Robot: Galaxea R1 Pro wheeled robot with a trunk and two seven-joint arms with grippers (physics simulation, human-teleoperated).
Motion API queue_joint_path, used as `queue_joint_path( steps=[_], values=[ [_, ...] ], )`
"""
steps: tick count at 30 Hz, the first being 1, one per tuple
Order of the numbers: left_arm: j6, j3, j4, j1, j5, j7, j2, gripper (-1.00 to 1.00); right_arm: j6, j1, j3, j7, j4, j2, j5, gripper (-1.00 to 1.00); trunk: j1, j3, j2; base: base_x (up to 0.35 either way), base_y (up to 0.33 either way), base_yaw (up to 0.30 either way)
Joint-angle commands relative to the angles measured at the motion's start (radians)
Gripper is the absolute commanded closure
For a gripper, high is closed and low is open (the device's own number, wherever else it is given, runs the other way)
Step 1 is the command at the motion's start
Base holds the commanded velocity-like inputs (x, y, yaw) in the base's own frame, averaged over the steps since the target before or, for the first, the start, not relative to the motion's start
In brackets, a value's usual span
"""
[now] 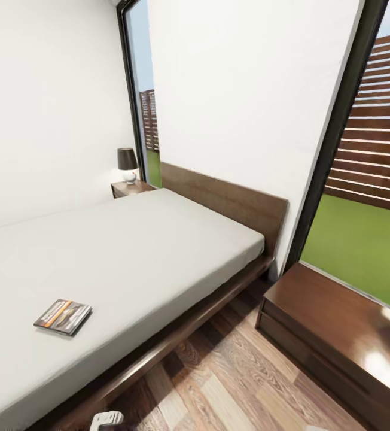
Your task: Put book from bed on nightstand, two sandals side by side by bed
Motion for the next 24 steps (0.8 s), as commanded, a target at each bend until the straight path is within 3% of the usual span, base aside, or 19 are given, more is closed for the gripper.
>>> queue_joint_path(
  steps=[1,24],
  values=[
    [0.001,0.009,0.000,-0.001,-0.009,-0.005,0.000,-1.00,0.003,0.000,-0.004,0.005,0.000,0.000,-0.005,-1.00,0.000,-0.001,0.000,0.000,0.000,0.293],
    [0.001,0.009,0.000,-0.001,-0.009,-0.005,0.000,-1.00,0.002,0.000,-0.004,0.005,0.000,0.000,-0.005,-1.00,0.000,-0.001,0.000,0.000,0.000,0.293]
  ],
)
